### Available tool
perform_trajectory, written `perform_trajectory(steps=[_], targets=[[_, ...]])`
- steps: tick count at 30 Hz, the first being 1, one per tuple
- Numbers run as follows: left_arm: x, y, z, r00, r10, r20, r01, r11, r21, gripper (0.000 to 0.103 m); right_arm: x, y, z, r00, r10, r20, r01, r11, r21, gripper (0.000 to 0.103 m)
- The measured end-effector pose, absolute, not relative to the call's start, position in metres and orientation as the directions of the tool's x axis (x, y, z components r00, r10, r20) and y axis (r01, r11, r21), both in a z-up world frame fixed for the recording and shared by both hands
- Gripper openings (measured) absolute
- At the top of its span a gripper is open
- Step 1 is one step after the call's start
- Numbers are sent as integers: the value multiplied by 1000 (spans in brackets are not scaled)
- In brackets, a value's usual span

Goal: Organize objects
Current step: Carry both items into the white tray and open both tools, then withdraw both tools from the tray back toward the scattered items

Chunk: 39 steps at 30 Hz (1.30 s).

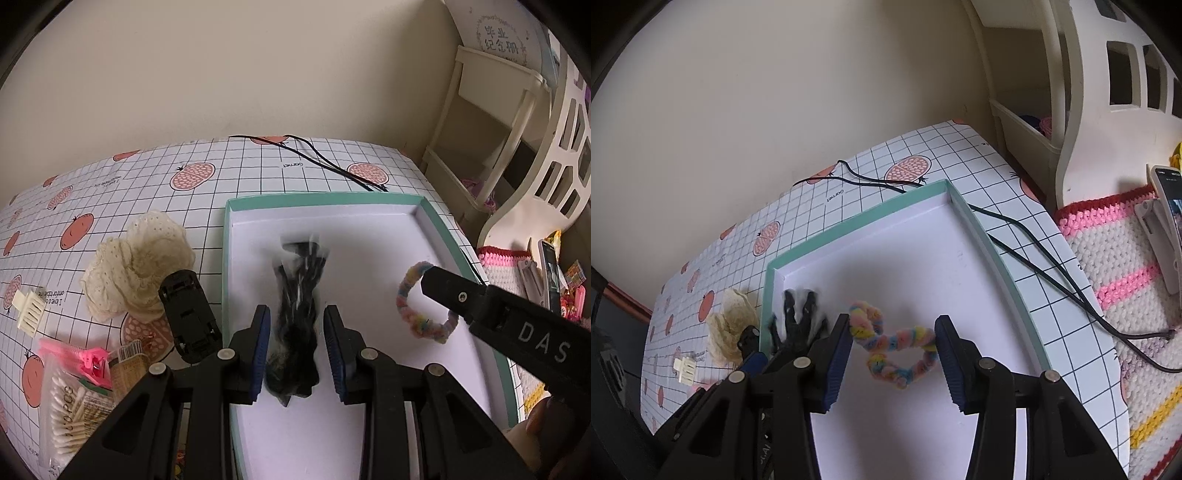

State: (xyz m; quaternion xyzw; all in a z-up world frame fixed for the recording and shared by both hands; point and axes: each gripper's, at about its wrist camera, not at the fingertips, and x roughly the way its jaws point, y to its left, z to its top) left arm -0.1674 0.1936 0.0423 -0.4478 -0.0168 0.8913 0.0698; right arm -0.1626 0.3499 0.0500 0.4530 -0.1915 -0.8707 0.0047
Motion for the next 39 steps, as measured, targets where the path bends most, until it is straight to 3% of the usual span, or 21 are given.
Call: perform_trajectory(steps=[6, 10, 16, 20, 25, 29, 31, 34, 36, 39], targets=[[-167, 190, 45, -590, 139, -796, -101, -990, -98, 31, -161, 344, 55, -587, -153, -795, -164, -939, 301, 52], [-165, 182, 49, -591, 137, -795, -83, -991, -110, 33, -159, 341, 59, -590, -138, -795, -167, -943, 288, 60], [-160, 163, 60, -599, 135, -789, -54, -990, -128, 42, -156, 330, 62, -582, -115, -805, -152, -957, 246, 68], [-155, 150, 69, -611, 133, -780, -44, -990, -134, 54, -153, 321, 62, -575, -108, -811, -135, -965, 224, 71], [-148, 133, 75, -606, 120, -787, -19, -990, -136, 57, -147, 311, 65, -574, -86, -815, -133, -972, 196, 80], [-142, 119, 79, -615, 99, -783, 11, -991, -134, 72, -144, 310, 66, -572, -75, -817, -143, -971, 189, 92], [-138, 112, 80, -619, 95, -779, 23, -990, -139, 72, -142, 309, 65, -569, -67, -819, -149, -972, 183, 92], [-132, 103, 83, -620, 90, -779, 32, -990, -140, 74, -139, 308, 64, -570, -66, -819, -156, -970, 186, 103], [-129, 96, 85, -622, 91, -778, 35, -989, -143, 80, -137, 308, 63, -568, -62, -821, -166, -968, 188, 103], [-125, 88, 86, -627, 88, -774, 44, -988, -148, 80, -134, 309, 62, -563, -66, -824, -190, -960, 207, 103]])
